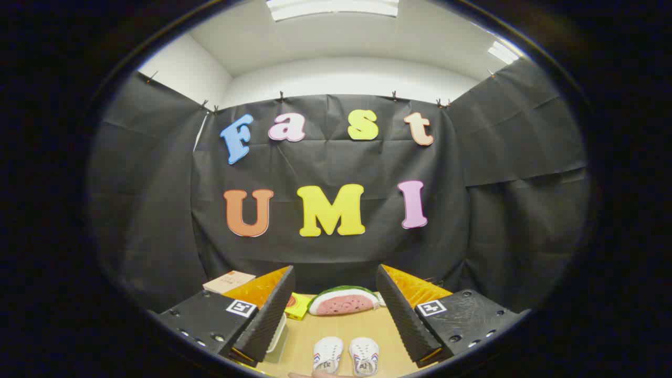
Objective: Open the storage box then place both shoes into the box .Put the left shoe in first, then the right shoe, with the right side of both shoes facing outward in a uniform manner.
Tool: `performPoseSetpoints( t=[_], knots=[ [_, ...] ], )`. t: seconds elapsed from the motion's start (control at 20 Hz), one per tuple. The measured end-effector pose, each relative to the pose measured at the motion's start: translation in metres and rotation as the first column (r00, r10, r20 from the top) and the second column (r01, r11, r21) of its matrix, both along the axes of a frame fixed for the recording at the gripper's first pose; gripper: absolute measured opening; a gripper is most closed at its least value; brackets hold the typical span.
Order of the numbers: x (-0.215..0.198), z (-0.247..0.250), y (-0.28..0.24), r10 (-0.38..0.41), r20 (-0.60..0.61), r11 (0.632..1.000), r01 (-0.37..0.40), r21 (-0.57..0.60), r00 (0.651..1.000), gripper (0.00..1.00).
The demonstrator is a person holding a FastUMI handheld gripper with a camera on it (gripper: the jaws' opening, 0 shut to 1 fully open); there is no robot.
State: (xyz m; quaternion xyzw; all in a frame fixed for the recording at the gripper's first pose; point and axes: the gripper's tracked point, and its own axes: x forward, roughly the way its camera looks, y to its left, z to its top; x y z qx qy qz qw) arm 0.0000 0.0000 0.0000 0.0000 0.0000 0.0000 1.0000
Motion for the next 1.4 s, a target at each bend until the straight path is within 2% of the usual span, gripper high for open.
performPoseSetpoints(
  t=[0.7,1.0,1.2,1.4],
  knots=[
    [-0.007,-0.031,0.006,0.032,-0.078,0.999,-0.034,-0.023,0.996,0.95],
    [0.012,-0.065,0.006,0.061,-0.141,0.998,-0.063,-0.011,0.988,0.95],
    [0.055,-0.099,0.005,0.148,-0.227,0.989,-0.146,0.025,0.963,0.95],
    [0.109,-0.131,0.006,0.282,-0.33,0.959,-0.263,0.104,0.901,0.95]
  ],
)
